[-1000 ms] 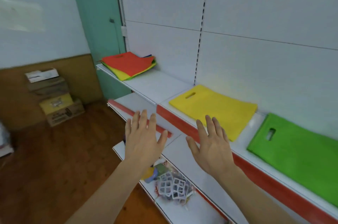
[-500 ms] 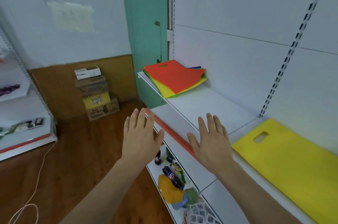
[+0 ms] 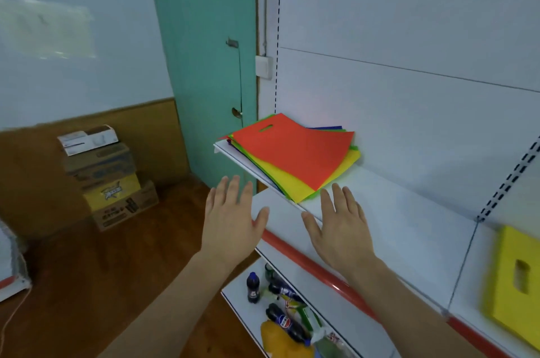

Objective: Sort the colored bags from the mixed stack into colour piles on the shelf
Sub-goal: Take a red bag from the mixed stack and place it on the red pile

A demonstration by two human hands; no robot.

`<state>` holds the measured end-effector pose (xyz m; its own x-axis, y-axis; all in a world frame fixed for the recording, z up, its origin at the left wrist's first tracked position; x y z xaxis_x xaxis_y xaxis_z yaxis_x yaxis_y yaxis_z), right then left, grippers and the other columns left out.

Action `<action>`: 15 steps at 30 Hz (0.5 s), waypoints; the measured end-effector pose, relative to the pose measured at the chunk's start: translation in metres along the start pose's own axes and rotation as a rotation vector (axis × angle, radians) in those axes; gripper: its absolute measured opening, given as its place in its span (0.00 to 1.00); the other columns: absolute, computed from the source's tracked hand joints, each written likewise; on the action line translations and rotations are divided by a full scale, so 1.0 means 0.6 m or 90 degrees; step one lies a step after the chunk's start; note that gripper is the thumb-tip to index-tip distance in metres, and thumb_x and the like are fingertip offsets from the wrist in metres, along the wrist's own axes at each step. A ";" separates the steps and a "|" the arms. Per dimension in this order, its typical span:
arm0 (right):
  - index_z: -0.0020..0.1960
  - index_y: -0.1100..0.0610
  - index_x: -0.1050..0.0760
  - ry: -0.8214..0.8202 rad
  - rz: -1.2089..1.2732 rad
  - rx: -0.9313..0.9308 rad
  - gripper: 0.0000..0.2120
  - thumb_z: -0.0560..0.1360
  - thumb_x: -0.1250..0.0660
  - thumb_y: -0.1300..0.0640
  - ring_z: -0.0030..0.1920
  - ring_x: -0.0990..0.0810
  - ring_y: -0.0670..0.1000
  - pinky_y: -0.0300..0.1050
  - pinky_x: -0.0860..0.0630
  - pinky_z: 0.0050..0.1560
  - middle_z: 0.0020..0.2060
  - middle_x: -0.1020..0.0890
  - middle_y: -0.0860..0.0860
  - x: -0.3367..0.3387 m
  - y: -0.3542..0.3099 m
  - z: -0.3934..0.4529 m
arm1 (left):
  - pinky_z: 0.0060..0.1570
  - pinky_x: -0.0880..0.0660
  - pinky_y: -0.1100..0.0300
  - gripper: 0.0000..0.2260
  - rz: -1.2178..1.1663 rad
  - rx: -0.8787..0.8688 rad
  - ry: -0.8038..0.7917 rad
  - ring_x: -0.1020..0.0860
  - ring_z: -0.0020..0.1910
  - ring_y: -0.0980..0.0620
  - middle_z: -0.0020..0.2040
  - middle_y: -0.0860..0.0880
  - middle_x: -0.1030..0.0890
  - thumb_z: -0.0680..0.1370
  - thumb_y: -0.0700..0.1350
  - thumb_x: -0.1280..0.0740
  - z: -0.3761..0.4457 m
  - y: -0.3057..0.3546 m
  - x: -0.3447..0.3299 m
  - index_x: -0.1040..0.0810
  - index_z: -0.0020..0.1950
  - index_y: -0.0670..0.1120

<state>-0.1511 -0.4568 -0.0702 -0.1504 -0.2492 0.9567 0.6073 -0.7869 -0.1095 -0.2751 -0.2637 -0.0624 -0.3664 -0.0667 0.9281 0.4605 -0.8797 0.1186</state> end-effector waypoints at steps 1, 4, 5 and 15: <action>0.84 0.57 0.40 -0.005 -0.012 -0.007 0.44 0.79 0.64 0.31 0.84 0.47 0.61 0.60 0.43 0.81 0.83 0.41 0.59 -0.006 -0.004 0.012 | 0.82 0.50 0.43 0.33 -0.005 -0.009 -0.005 0.47 0.84 0.42 0.84 0.45 0.40 0.84 0.67 0.53 0.017 -0.007 -0.008 0.39 0.83 0.51; 0.83 0.57 0.39 -0.005 -0.038 -0.040 0.42 0.80 0.61 0.31 0.84 0.46 0.61 0.59 0.42 0.81 0.83 0.40 0.60 -0.020 -0.011 0.057 | 0.82 0.48 0.43 0.32 -0.007 -0.040 -0.018 0.46 0.84 0.42 0.83 0.45 0.40 0.84 0.67 0.52 0.071 -0.025 -0.034 0.39 0.83 0.51; 0.83 0.57 0.38 -0.005 -0.040 -0.052 0.42 0.81 0.60 0.32 0.83 0.45 0.61 0.59 0.42 0.80 0.83 0.40 0.60 -0.025 -0.013 0.075 | 0.82 0.48 0.43 0.32 -0.008 -0.047 -0.022 0.46 0.83 0.42 0.83 0.45 0.39 0.84 0.67 0.52 0.094 -0.031 -0.044 0.39 0.83 0.51; 0.80 0.56 0.33 0.013 -0.020 -0.158 0.37 0.83 0.50 0.32 0.82 0.41 0.63 0.61 0.41 0.80 0.80 0.34 0.60 -0.086 0.005 0.267 | 0.81 0.47 0.43 0.32 0.008 -0.134 -0.057 0.47 0.84 0.42 0.84 0.44 0.40 0.84 0.66 0.48 0.321 -0.048 -0.118 0.39 0.83 0.49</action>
<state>-0.0165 -0.3559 -0.0770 -0.1840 -0.2315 0.9553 0.3928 -0.9082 -0.1445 -0.1068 -0.1428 -0.0638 -0.2844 -0.0450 0.9577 0.2830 -0.9583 0.0390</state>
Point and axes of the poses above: each hand's wrist, its own z-axis towards the middle knuckle, its own x-axis out of the back of the hand, y = z × x, the point moved 4 cm from there along z, towards the middle knuckle
